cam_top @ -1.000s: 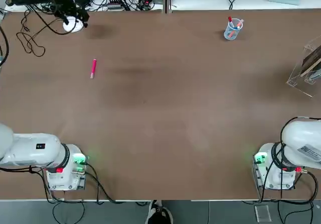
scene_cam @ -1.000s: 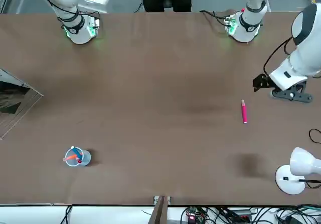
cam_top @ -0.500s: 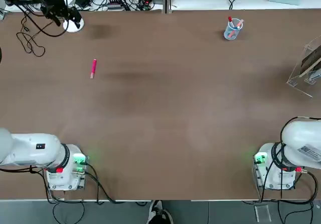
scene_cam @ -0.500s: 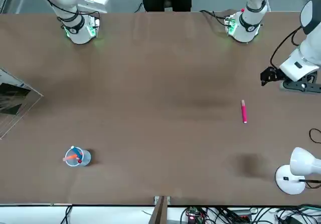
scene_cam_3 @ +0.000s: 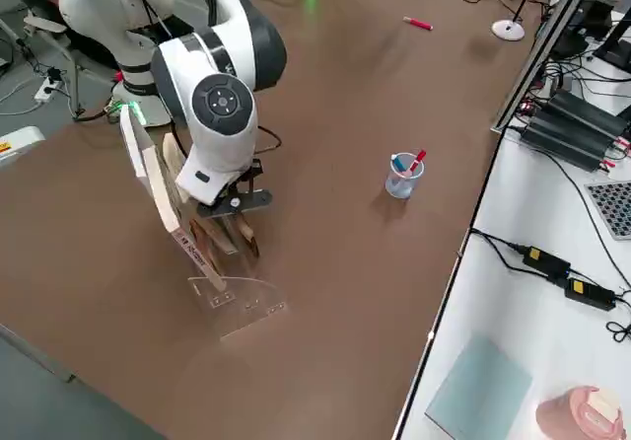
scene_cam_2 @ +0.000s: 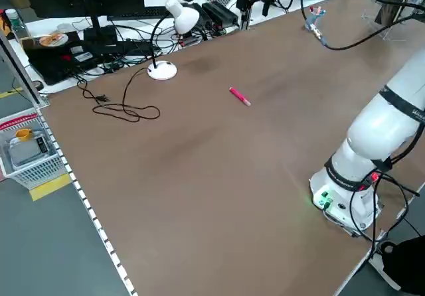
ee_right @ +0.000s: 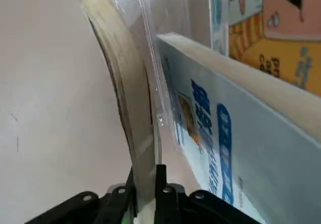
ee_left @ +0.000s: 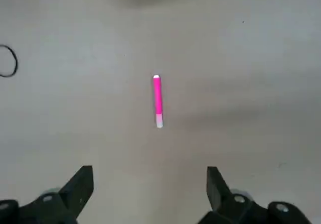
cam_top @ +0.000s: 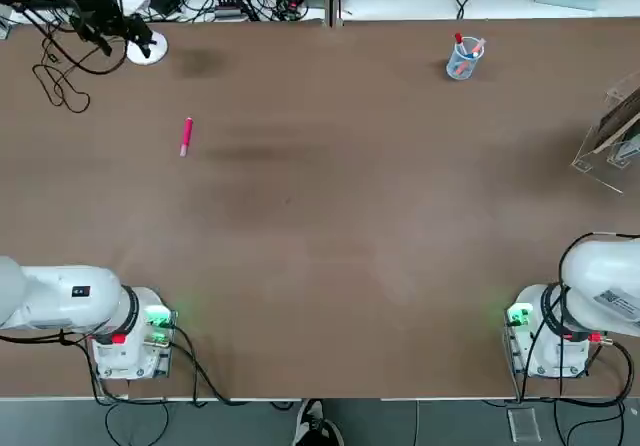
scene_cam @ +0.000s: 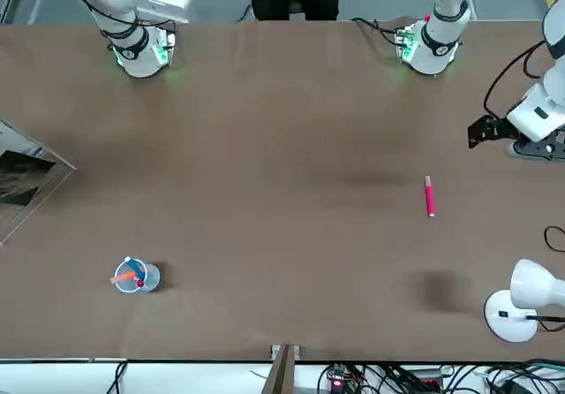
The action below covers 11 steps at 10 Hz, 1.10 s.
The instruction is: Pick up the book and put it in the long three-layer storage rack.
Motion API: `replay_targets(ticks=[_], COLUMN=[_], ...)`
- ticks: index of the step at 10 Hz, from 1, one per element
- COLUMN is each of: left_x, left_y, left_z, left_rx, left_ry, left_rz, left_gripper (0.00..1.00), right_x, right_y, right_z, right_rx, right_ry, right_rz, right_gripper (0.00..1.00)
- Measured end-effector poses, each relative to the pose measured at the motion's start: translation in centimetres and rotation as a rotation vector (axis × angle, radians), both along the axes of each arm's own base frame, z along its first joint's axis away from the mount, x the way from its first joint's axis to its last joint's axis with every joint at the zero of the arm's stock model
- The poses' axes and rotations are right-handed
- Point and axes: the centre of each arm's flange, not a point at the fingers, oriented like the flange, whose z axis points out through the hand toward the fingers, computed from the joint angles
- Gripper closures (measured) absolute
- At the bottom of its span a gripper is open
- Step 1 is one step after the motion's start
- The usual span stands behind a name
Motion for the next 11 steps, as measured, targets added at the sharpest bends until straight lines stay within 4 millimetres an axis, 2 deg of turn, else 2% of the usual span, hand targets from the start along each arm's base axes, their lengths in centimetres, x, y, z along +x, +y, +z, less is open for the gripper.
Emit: replay_targets(ticks=[4,9,11], left_x=[-0.4,-1.4,-1.5], left_y=[1.7,2.5,2.8], left_z=[0.6,5.4,6.6], left_rx=[-0.005,-0.005,-0.006], left_ry=[0.030,0.060,0.058], left_rz=[0.030,0.039,0.042], left_gripper=[0.01,0.01,0.01], right_x=[0.4,0.8,1.0], right_y=[-0.2,-0.2,-0.4], right_z=[-0.4,-0.2,-0.2], right_rx=[-0.010,-0.032,-0.045], right_ry=[-0.020,-0.035,-0.047], right_rz=[0.003,0.013,0.015], right_gripper=[0.85,0.85,0.85])
